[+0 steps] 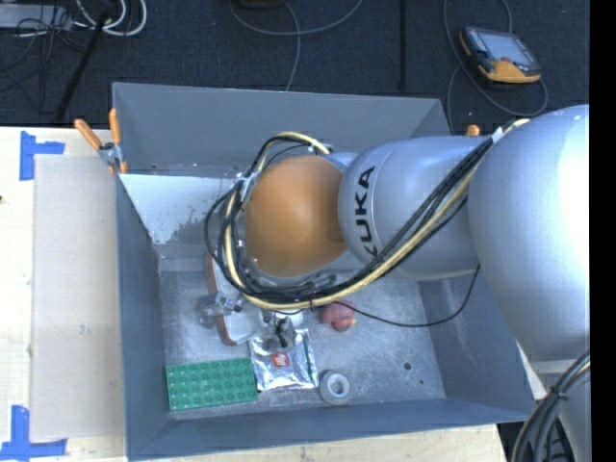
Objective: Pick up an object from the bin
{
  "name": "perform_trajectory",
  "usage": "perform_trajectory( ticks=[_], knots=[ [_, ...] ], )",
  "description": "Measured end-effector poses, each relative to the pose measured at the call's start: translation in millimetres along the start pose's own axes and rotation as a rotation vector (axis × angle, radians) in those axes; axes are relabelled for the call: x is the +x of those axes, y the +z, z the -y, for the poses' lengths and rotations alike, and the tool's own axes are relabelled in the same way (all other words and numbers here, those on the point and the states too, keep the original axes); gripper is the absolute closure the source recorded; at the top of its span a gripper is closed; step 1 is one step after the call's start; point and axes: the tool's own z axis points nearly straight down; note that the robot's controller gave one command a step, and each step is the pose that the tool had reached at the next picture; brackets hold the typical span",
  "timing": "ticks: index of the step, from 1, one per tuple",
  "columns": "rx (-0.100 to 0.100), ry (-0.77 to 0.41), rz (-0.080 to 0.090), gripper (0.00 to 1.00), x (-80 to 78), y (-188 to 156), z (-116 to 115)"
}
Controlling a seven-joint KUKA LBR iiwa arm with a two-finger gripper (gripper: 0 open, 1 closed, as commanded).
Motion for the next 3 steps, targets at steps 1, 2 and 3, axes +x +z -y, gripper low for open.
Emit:
perform_trajectory(
  ticks=[1,2,3],
  knots=[
    [-0.003,0.006,-0.003,1.00,1.9,1,0],
    [0.006,-0.003,0.003,1.00,0.8,-92,18],
    [0.005,-0.029,0.002,1.00,6.5,-182,10]
  ],
)
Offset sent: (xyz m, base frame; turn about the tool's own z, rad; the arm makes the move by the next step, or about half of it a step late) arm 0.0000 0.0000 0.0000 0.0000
